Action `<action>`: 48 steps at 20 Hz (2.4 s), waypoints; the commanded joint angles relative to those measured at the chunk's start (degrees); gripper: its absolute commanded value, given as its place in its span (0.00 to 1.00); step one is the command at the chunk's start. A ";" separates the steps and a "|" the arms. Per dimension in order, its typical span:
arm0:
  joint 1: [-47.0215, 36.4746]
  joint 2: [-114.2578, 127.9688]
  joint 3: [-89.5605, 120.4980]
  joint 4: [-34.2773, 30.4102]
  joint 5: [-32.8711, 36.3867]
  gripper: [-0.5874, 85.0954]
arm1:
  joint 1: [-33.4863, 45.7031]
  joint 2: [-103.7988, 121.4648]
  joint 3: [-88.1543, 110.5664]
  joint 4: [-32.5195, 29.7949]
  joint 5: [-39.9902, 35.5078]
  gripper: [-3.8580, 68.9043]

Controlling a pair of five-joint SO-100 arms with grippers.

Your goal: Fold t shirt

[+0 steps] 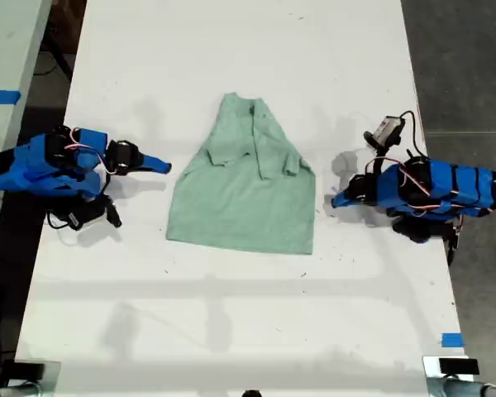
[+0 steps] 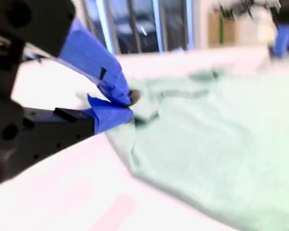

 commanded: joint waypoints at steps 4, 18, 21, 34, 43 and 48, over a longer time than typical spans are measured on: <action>-0.62 2.11 1.49 0.35 -0.53 0.00 | -0.09 0.70 3.08 0.09 0.18 0.02; -0.53 2.11 1.49 0.79 -0.79 0.00 | -0.09 0.70 3.08 0.09 0.09 0.02; -0.44 2.11 1.49 0.79 -0.79 0.00 | -0.18 0.70 3.08 0.09 0.09 0.02; -0.35 2.11 1.49 0.88 -0.79 0.00 | -0.18 0.70 3.08 0.09 0.18 0.02; -0.35 2.11 1.49 0.97 -0.79 0.00 | -0.18 0.70 3.08 0.09 0.18 0.02; -0.35 2.11 1.49 0.97 -0.79 0.00 | -0.18 0.70 3.08 0.09 0.18 0.02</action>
